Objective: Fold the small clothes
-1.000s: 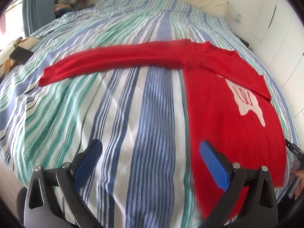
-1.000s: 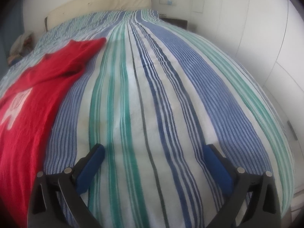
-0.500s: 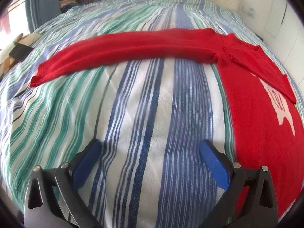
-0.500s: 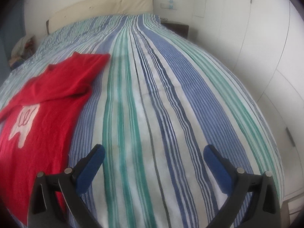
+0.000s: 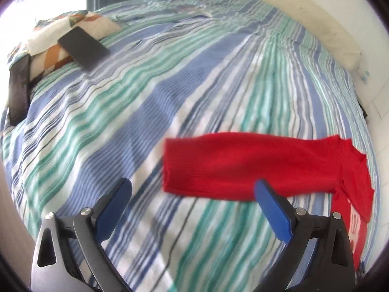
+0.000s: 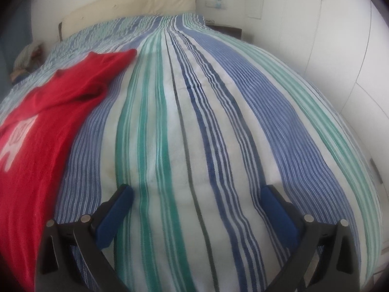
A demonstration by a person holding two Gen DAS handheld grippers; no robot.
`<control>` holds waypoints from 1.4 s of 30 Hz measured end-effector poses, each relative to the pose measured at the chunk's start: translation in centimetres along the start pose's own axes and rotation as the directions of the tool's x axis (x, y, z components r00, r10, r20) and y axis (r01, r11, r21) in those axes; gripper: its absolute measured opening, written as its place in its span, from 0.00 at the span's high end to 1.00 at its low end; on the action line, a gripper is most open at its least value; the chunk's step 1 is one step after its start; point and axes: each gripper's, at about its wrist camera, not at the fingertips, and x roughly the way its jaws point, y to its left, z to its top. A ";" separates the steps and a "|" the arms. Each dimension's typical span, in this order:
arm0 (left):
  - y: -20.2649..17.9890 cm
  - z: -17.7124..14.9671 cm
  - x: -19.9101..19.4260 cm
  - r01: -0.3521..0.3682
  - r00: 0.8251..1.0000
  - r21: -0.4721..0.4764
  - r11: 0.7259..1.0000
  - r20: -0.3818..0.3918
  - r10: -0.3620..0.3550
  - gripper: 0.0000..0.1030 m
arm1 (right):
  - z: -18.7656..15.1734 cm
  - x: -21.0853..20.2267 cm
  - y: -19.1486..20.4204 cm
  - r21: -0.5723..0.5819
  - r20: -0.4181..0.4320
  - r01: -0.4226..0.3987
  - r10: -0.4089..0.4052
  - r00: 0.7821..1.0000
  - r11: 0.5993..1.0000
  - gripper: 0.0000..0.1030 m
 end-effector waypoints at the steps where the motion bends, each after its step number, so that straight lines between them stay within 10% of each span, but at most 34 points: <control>1: 0.6 0.7 1.1 -0.010 0.999 -0.009 1.000 -0.033 0.009 0.03 | 0.0 0.0 0.1 -0.003 0.000 0.004 -0.004 1.000 1.000 0.00; 5: 0.0 0.8 4.6 -0.027 0.992 0.035 0.999 -0.125 0.031 0.24 | 0.1 0.2 0.3 -0.013 -0.001 0.015 -0.015 1.000 1.000 0.00; 9: -0.8 0.1 5.5 -0.035 0.987 0.011 0.999 -0.156 0.037 0.94 | 0.1 0.2 0.3 -0.013 -0.001 0.015 -0.015 1.000 1.000 0.00; 10: -1.0 0.5 5.0 -0.032 0.988 -0.012 0.999 -0.151 0.030 0.95 | 0.1 0.1 0.3 -0.013 -0.001 0.014 -0.014 1.000 1.000 0.00; 18: -14.9 8.2 -7.3 0.138 0.984 0.245 0.960 0.078 -0.162 0.95 | 0.0 0.1 0.3 -0.013 0.005 0.013 -0.013 1.000 1.000 0.00; 29: -44.2 0.9 -12.5 0.425 0.867 0.656 0.624 -0.097 -0.489 0.92 | -0.1 0.1 0.3 -0.012 0.005 0.013 -0.013 1.000 1.000 0.00; 32: -48.0 -2.9 -9.8 0.444 0.874 0.691 0.571 -0.193 -0.446 0.54 | -0.1 0.1 0.3 -0.011 0.005 0.011 -0.011 1.000 1.000 0.00; 33: -48.5 -3.9 -9.1 0.432 0.884 0.701 0.568 -0.204 -0.421 0.30 | -0.1 0.0 0.3 -0.010 0.005 0.010 -0.010 1.000 1.000 0.00; 36: -46.8 -5.5 -8.4 0.409 0.892 0.717 0.565 -0.183 -0.414 0.24 | -0.2 0.0 0.3 -0.008 0.004 0.007 -0.007 1.000 1.000 0.00; 42: -36.3 -3.8 -5.2 0.346 0.931 0.595 0.726 -0.123 -0.343 0.17 | -0.3 -0.1 0.2 -0.003 0.009 0.002 -0.002 1.000 1.000 0.00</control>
